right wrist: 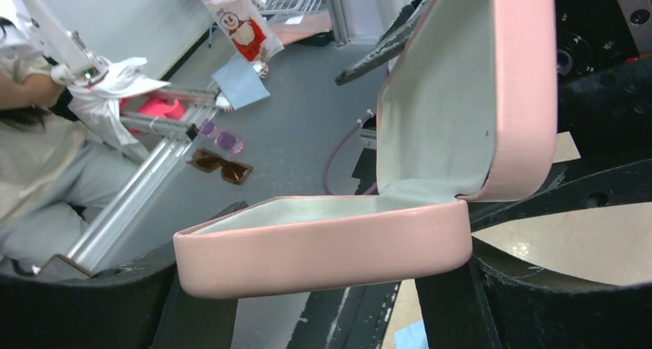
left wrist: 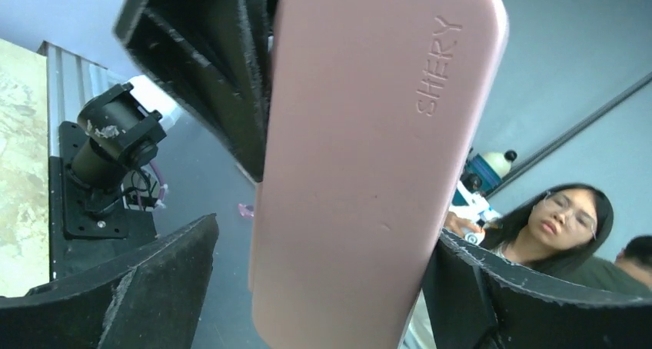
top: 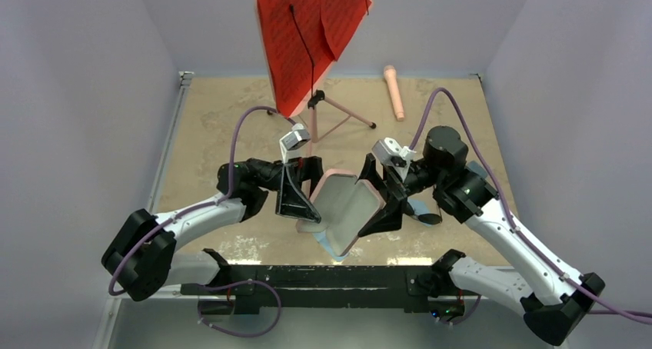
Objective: Organize the sunglasses
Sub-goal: Open the sunglasses case at the center of the board.
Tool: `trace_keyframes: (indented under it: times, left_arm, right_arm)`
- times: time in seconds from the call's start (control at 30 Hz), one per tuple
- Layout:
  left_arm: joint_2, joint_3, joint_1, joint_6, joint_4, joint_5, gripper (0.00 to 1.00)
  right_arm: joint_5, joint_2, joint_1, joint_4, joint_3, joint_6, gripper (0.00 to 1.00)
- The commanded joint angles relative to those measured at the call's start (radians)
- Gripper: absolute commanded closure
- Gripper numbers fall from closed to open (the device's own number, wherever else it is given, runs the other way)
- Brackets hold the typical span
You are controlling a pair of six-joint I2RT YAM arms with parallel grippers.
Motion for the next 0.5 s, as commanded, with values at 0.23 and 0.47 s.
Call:
trace_keyframes:
  times: [0.23,0.47]
  left_arm:
    - [-0.412,-0.012,0.001,0.724,-1.136,-0.416,0.0]
    - [-0.563,0.078,-0.014,0.892,-1.583,-0.677,0.0]
  right_arm:
    - [0.149,-0.072,0.017,-0.064,0.001,0.137,1.0]
    - [0.075,-0.03,0.026,-0.113,-0.013,0.18,1.0]
